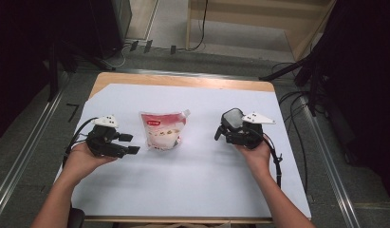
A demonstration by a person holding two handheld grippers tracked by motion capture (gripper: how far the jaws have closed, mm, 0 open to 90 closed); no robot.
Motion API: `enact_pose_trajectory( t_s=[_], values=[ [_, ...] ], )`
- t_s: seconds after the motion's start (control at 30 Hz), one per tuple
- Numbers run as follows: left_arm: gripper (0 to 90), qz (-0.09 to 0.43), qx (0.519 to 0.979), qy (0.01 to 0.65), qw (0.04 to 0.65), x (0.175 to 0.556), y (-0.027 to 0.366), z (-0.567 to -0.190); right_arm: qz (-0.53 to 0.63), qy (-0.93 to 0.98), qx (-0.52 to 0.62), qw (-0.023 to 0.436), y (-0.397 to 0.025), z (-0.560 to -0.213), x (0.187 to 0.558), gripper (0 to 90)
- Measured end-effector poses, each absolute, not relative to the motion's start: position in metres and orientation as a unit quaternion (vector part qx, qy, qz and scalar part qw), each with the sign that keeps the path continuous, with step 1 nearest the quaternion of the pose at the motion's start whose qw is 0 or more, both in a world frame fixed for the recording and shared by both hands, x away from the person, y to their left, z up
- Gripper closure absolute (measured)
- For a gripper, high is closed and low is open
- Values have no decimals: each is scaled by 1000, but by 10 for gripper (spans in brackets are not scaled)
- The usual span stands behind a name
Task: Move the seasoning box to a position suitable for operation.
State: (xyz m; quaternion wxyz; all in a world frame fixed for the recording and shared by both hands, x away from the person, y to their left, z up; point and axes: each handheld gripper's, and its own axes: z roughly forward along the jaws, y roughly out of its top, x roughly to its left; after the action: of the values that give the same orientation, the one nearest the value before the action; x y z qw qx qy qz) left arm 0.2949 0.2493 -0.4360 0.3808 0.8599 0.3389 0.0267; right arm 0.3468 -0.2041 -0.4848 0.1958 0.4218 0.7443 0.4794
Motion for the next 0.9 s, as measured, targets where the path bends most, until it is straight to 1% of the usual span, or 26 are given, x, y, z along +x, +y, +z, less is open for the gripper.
enact_pose_trajectory(
  t_s=[0.2, 0.37, 0.63, 0.87, 0.9],
  values=[
    [390, 22, 860, 337, 382, 294, 248, -436, 479, 749, 418, 190, -200, -484, 337, 150],
    [405, 25, 862, 334, 380, 292, 248, -431, 476, 758, 407, 182, -190, -483, 324, 150],
    [406, 19, 864, 326, 383, 289, 247, -429, 472, 772, 391, 169, -172, -488, 308, 150],
    [407, 14, 867, 316, 385, 287, 244, -429, 467, 786, 372, 160, -157, -493, 303, 150],
    [407, 20, 869, 314, 381, 286, 244, -428, 467, 789, 367, 157, -153, -495, 303, 150]
  ],
)
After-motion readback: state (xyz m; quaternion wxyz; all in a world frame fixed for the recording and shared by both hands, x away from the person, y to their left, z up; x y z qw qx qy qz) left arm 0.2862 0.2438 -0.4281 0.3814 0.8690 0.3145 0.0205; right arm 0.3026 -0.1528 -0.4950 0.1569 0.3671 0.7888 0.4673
